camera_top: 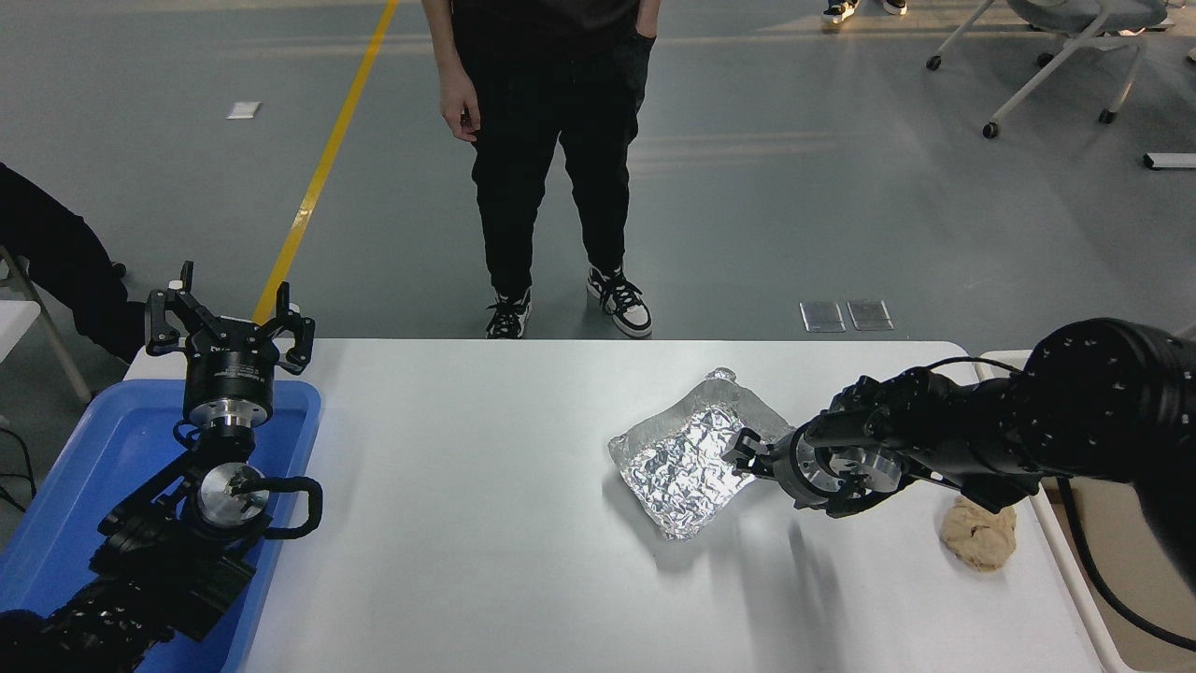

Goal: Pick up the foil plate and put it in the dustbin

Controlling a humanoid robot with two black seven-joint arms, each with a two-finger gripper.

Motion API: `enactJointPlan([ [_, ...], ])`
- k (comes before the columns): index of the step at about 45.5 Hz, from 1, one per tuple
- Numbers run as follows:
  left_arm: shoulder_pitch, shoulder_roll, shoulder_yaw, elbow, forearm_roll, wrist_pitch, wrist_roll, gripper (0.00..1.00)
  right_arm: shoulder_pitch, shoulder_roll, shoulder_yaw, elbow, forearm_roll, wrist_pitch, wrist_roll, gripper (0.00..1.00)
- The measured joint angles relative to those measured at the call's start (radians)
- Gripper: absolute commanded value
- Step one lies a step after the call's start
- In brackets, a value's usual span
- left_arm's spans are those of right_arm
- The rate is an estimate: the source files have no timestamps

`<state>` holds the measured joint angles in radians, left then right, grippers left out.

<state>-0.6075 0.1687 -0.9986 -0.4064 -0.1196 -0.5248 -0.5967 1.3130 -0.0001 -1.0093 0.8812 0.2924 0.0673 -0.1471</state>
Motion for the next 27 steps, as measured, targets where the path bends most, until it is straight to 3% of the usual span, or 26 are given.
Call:
enactJointPlan([
  [10,0.000,0.000,0.000,0.000,0.000,0.000,0.000,0.99,-0.020,0.000,0.032,-0.012,-0.013,-0.012,0.000,0.37],
  [21,0.000,0.000,0.000,0.000,0.000,0.000,0.000,0.99,-0.034,0.000,0.066,-0.017,-0.015,-0.016,0.000,0.16],
  [27,0.000,0.000,0.000,0.000,0.000,0.000,0.000,0.99,-0.038,0.000,0.075,-0.017,-0.013,-0.016,0.001,0.14],
])
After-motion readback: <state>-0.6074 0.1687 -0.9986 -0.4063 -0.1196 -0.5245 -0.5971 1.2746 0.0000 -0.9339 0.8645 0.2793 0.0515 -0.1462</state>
